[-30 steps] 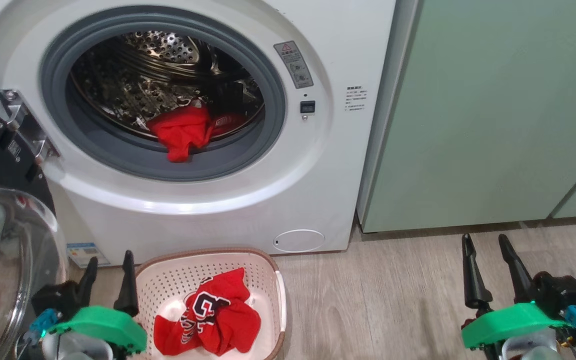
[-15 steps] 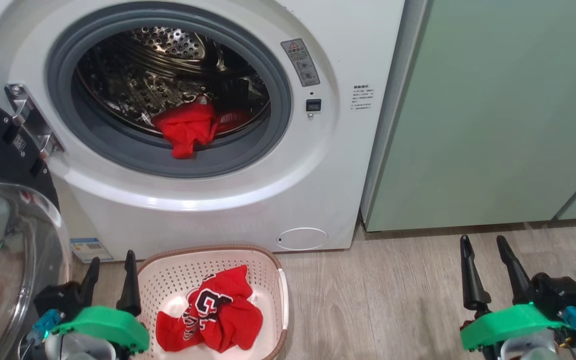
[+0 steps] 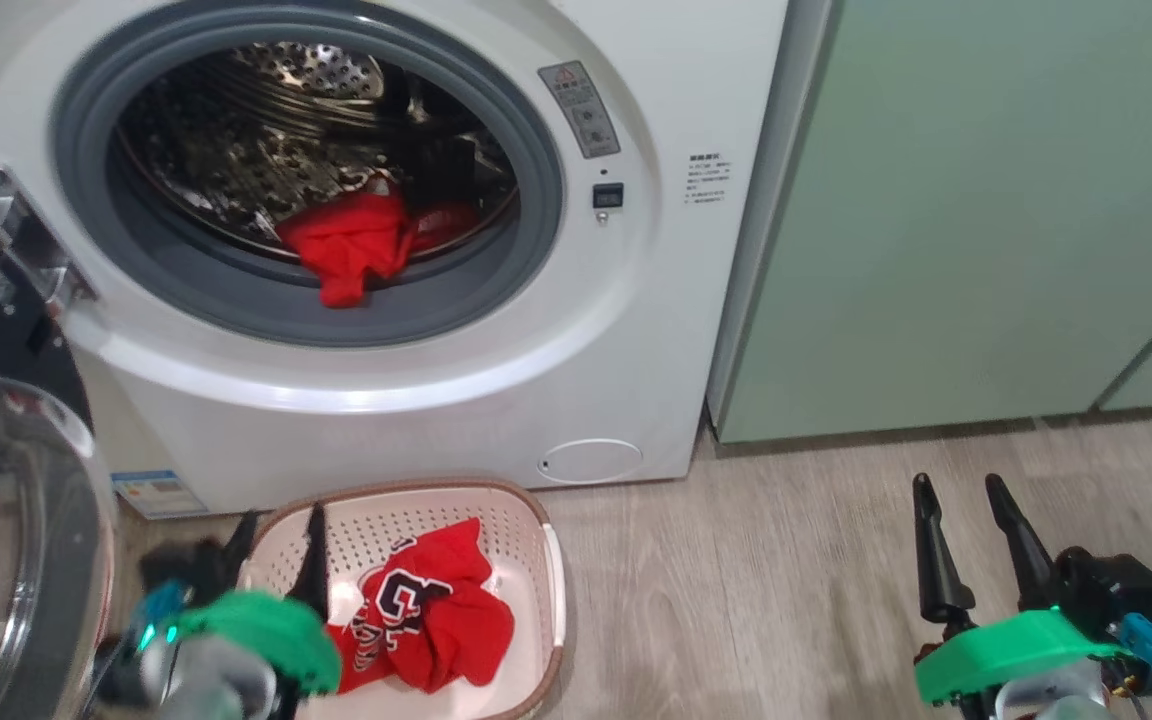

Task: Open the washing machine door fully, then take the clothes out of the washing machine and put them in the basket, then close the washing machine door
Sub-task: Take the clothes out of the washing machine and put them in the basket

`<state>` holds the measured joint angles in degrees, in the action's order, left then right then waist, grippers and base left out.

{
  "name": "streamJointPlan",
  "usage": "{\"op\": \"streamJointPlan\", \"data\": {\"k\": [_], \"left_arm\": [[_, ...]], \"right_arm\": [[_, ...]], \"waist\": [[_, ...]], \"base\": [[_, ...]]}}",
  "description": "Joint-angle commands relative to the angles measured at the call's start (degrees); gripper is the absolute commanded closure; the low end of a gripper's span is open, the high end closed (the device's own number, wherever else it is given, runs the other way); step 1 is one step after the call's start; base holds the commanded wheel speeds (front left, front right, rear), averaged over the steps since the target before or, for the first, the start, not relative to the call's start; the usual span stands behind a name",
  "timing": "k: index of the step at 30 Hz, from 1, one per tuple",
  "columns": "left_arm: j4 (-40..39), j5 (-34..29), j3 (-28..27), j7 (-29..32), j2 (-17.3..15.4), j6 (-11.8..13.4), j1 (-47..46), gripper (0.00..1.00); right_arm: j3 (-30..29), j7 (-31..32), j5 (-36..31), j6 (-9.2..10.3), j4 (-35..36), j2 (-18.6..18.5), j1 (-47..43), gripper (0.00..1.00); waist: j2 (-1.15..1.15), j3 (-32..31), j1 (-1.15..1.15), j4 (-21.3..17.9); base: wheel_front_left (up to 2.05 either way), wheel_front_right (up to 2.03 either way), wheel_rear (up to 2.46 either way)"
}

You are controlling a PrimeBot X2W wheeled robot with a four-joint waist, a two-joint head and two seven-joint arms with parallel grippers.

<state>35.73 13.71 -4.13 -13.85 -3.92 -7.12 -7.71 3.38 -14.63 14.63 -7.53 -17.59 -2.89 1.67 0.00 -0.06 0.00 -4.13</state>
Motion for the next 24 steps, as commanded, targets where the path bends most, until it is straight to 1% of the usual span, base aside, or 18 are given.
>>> {"op": "streamJointPlan", "data": {"k": [1,5,9,10,11,13,16,19,24], "left_arm": [[-0.6,-0.2,-0.8,0.6,-0.7,-0.4,-4.8,0.00],[3.3,-0.5,1.3,5.4,-1.0,-0.3,-11.4,0.00],[5.5,-1.9,2.8,10.9,-2.0,1.2,-20.3,0.00],[6.4,-1.4,2.7,14.5,-2.1,1.8,-25.2,0.00],[7.0,-1.6,2.8,16.4,-2.5,2.3,-27.7,0.00],[8.3,-2.2,3.2,19.6,-3.3,3.3,-32.5,0.00],[11.1,-2.7,3.8,24.6,-4.6,4.0,-38.8,0.00],[13.7,-4.0,4.5,27.6,-6.3,5.5,-44.7,0.00],[18.8,-5.5,5.7,32.4,-9.0,6.5,-53.1,0.00]], "right_arm": [[1.6,-0.4,0.2,0.04,1.6,0.0,1.5,0.00],[1.9,-0.4,0.1,0.04,1.5,0.0,1.8,0.00],[2.0,-0.4,0.0,0.04,1.9,0.0,3.7,0.00],[1.9,-0.4,0.1,0.04,2.1,0.0,4.9,0.00],[2.0,-0.4,0.2,0.04,2.2,0.0,5.4,0.00],[2.4,-0.4,0.5,0.04,2.3,0.0,6.6,0.00],[3.1,-0.4,1.2,0.04,2.6,0.0,8.2,0.00],[3.4,-0.4,1.7,0.04,3.0,0.0,9.8,0.00],[4.2,-0.4,2.7,0.04,3.5,0.0,12.1,0.00]], "waist": [[0.00,0.7,0.00,-0.7],[0.00,2.5,0.00,-2.0],[0.00,6.3,0.00,-3.5],[0.00,8.6,0.00,-4.2],[0.00,9.7,0.00,-4.6],[0.00,11.8,0.00,-5.5],[0.00,15.0,0.00,-6.9],[0.00,17.8,0.00,-8.1],[0.00,22.5,0.00,-10.0]], "base": [[0.00,0.00,0.00],[0.00,0.00,0.00],[0.00,0.00,0.00],[0.00,0.00,0.00],[0.00,0.00,0.00],[0.00,0.00,0.00],[0.00,0.00,0.00],[0.00,0.00,0.00],[0.00,0.00,0.00]]}}
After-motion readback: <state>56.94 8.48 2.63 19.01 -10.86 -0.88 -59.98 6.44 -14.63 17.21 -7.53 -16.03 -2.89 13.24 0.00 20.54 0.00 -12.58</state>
